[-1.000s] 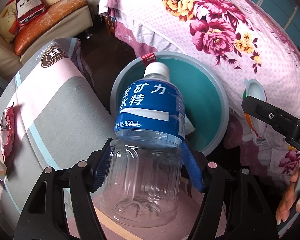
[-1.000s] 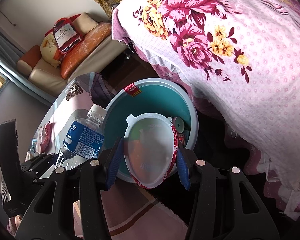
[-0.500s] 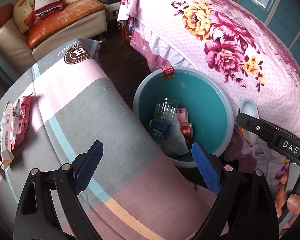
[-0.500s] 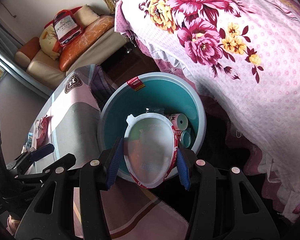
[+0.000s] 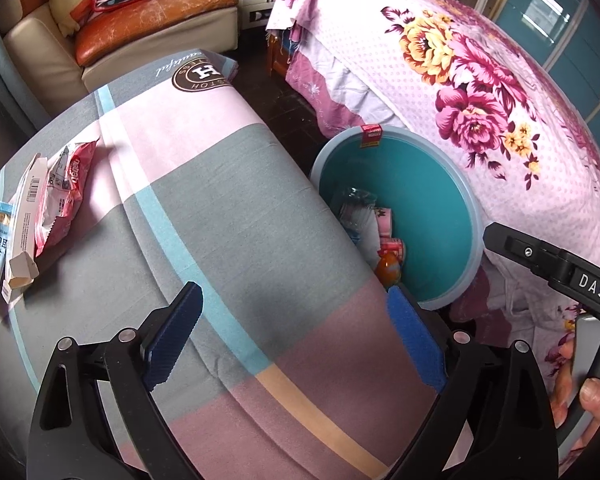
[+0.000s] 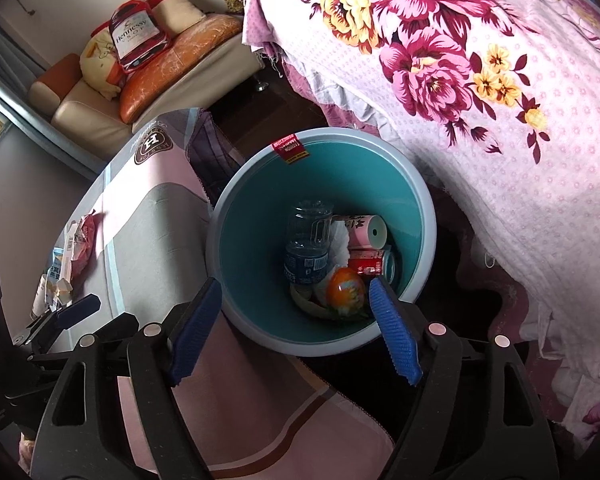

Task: Collect trash
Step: 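Move both open tools back toward the remaining items on the table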

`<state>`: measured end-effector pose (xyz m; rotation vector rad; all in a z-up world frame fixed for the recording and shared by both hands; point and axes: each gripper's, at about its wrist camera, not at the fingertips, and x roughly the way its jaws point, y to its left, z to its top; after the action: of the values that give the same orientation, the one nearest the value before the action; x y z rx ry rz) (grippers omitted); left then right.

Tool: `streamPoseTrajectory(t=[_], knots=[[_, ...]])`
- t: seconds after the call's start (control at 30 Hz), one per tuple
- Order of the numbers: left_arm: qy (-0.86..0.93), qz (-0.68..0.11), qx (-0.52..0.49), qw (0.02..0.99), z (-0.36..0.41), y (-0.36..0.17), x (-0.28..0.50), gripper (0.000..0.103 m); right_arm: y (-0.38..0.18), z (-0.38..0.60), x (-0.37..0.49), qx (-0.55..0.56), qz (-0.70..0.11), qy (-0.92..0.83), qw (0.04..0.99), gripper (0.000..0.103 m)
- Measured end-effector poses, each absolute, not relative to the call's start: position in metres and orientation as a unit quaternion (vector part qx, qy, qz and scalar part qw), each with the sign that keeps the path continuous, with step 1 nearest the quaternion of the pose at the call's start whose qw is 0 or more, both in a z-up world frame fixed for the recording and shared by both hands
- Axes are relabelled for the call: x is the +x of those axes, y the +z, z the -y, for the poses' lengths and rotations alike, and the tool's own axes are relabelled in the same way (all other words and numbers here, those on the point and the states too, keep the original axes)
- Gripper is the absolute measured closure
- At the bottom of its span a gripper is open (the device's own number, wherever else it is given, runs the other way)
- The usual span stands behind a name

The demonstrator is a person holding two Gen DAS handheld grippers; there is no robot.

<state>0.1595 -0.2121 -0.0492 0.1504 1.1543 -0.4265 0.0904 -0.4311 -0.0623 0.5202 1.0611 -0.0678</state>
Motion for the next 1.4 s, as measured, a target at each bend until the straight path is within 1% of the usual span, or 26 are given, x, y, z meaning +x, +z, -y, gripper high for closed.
streamPoseTrajectory(t=[0.2,0.63,0.93,1.23,1.4], knots=[[-0.185,-0.538,0.056,0.821,0.182,-0.044,0.157,0.009,-0.055,0.407,0.092,0.231,-0.507,-0.019,0.83,0.026],[-0.14,-0.522,0.029,0.841,0.095,-0.026,0.151,0.009,-0.034,0.322,0.106,0.18,-0.525,0.033,0.831,0.026],[-0.076,-0.511,0.016,0.856,0.0,-0.019,0.153,0.008,-0.014,0.238,0.127,0.129,-0.537,0.079,0.83,0.025],[0.009,-0.489,0.011,0.872,-0.113,-0.003,0.175,0.008,0.012,0.131,0.163,0.062,-0.546,0.142,0.823,0.024],[0.039,-0.486,-0.005,0.873,-0.161,0.0,0.19,0.008,0.01,0.072,0.197,0.046,-0.568,0.174,0.803,0.024]])
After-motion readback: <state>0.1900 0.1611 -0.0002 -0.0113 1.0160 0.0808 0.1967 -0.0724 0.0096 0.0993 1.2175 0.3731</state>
